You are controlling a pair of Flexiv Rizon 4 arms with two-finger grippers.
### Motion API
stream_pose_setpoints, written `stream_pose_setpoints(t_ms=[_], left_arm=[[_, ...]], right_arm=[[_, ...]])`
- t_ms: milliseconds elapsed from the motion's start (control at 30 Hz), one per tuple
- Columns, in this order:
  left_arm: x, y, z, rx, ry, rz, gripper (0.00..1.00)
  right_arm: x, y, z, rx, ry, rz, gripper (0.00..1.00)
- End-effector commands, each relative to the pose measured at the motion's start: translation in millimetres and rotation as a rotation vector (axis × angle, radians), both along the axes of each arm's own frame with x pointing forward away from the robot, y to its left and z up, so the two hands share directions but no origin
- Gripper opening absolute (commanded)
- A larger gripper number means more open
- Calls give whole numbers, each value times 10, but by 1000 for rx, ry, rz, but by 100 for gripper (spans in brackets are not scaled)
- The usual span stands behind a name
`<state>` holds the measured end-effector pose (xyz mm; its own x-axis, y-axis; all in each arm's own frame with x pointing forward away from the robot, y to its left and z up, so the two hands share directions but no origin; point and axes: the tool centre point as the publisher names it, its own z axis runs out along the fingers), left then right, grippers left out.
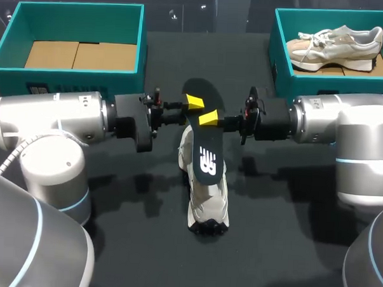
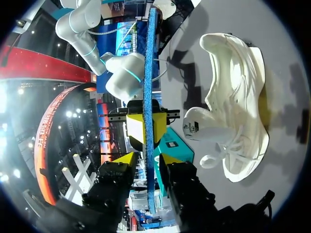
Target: Take the shoe out of the shoebox, open the shoe tongue, remove and reinsert the insole, then place the shoe into the shoebox
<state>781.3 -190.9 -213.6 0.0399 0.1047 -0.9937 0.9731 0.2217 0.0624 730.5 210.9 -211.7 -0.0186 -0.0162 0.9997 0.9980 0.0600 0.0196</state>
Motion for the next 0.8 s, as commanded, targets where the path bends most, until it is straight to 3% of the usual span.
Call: stream_pose_setpoints(t_ms=[33,467,567,800], left_arm=[[52,-43,-11,-3,-8,0,29],[176,-163,2,2,-19,-11,21],[158,-160,-16,2,-18,-14,13],[46,-142,-45,2,-19,-27,15]], right_arm=[[-18,11,4,-2,-1,-2,0],[-21,24,11,3,0,8,0],[-18,27,9,4,1,9,0],[-2,19,-1,8,0,-1,0]])
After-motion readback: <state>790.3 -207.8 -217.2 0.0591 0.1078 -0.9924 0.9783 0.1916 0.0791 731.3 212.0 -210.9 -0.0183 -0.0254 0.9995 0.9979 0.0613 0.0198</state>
